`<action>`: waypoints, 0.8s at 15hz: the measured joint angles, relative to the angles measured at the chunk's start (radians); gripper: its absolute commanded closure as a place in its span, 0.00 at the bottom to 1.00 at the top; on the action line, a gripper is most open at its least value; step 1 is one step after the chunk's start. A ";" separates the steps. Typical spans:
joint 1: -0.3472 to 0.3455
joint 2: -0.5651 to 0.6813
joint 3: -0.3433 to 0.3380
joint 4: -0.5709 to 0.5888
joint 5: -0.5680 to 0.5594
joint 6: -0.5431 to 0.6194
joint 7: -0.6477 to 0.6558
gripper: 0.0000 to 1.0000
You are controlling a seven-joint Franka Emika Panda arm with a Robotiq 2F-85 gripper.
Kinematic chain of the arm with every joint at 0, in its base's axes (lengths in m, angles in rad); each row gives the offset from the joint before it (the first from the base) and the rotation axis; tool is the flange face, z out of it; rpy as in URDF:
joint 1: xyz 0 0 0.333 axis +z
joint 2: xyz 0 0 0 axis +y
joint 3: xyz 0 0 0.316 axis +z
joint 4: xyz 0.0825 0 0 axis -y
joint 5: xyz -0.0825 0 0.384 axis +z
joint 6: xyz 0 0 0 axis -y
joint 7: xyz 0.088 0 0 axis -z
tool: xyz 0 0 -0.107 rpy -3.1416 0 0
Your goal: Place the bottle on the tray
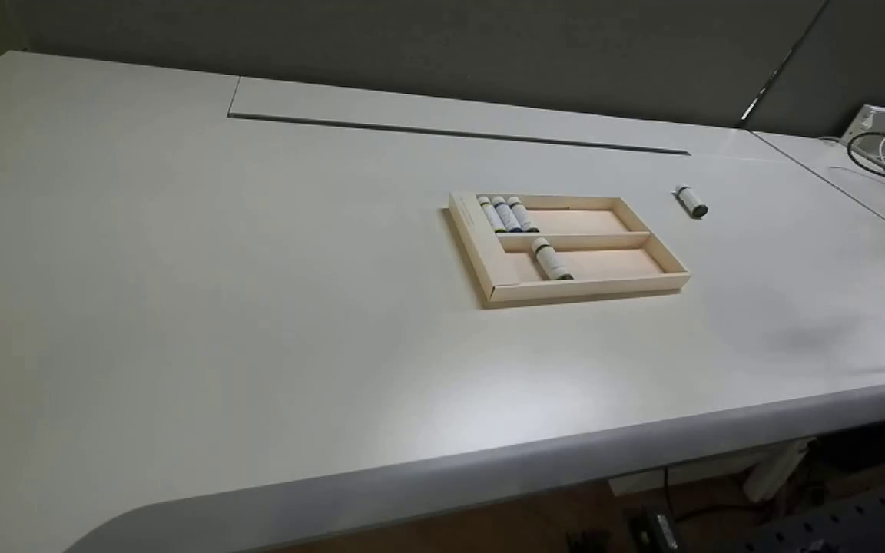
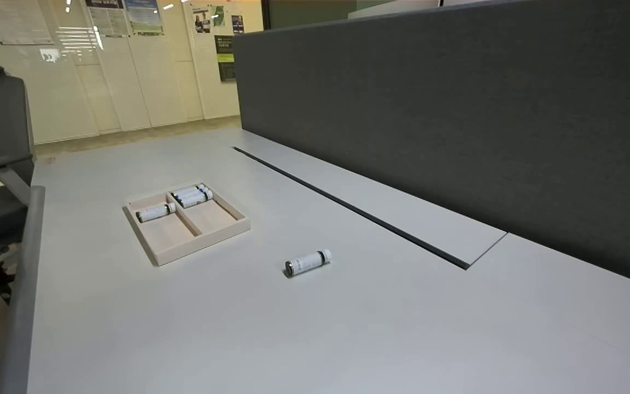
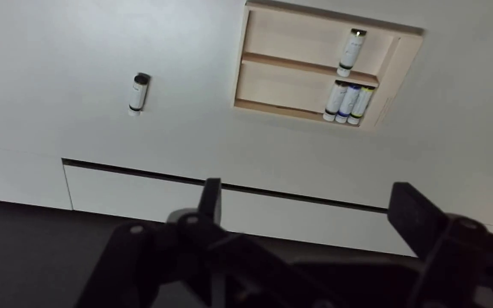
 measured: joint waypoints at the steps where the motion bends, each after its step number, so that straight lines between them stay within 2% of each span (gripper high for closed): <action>1: 0.000 0.061 -0.035 0.010 0.008 0.040 -0.044 0.00; 5: -0.004 0.319 -0.149 0.119 0.048 0.093 -0.188 0.00; 8: -0.032 0.492 -0.171 0.246 0.070 0.071 -0.222 0.00; 12: -0.040 0.485 -0.149 0.233 0.070 0.077 -0.223 0.00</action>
